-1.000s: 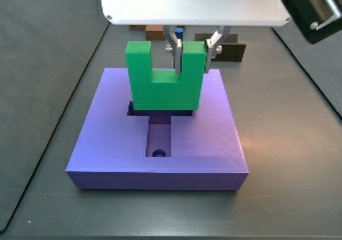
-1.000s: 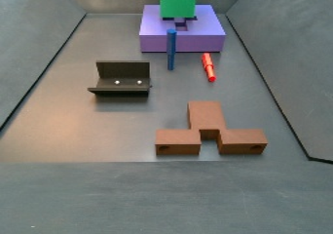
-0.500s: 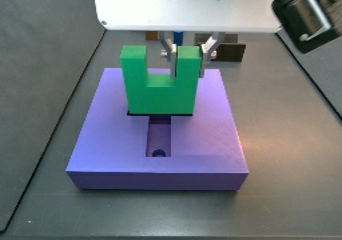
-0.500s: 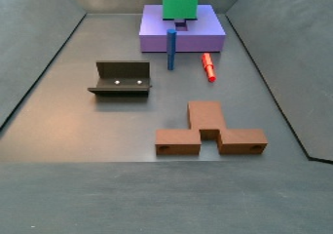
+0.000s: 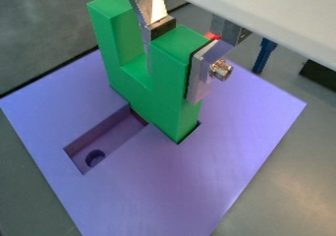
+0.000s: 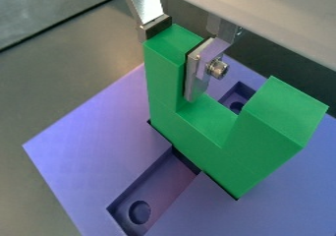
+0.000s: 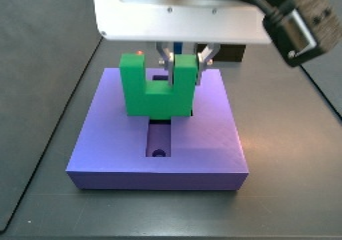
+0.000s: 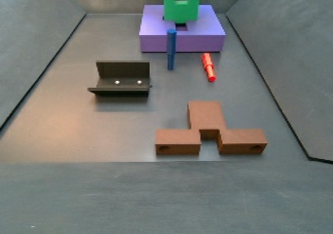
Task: Pick up the green object. Move up. Move to above the board. Insert the green object.
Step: Insert the green object.
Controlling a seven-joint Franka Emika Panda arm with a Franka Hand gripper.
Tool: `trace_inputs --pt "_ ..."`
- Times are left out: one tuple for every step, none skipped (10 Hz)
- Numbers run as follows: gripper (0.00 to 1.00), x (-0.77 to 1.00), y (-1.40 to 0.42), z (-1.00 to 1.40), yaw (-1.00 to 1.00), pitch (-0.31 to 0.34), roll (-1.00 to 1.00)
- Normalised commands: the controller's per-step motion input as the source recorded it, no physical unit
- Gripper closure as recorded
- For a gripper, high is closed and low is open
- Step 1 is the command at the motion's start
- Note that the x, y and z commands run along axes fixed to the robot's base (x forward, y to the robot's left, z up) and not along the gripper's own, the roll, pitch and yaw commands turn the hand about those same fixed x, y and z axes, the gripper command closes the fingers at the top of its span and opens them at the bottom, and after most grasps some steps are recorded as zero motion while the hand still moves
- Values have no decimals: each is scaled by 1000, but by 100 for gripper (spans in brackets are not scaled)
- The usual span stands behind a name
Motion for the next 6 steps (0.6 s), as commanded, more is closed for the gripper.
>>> trace_inputs --pt "100 0 0 -477 -11 -66 -163" --pt "100 0 0 -586 0 -46 -23" --pt "100 -23 0 -600 0 0 116" --pt "100 0 3 -549 -40 0 160" --pt "100 0 0 -363 -40 3 139" --pt "100 0 0 0 0 0 0"
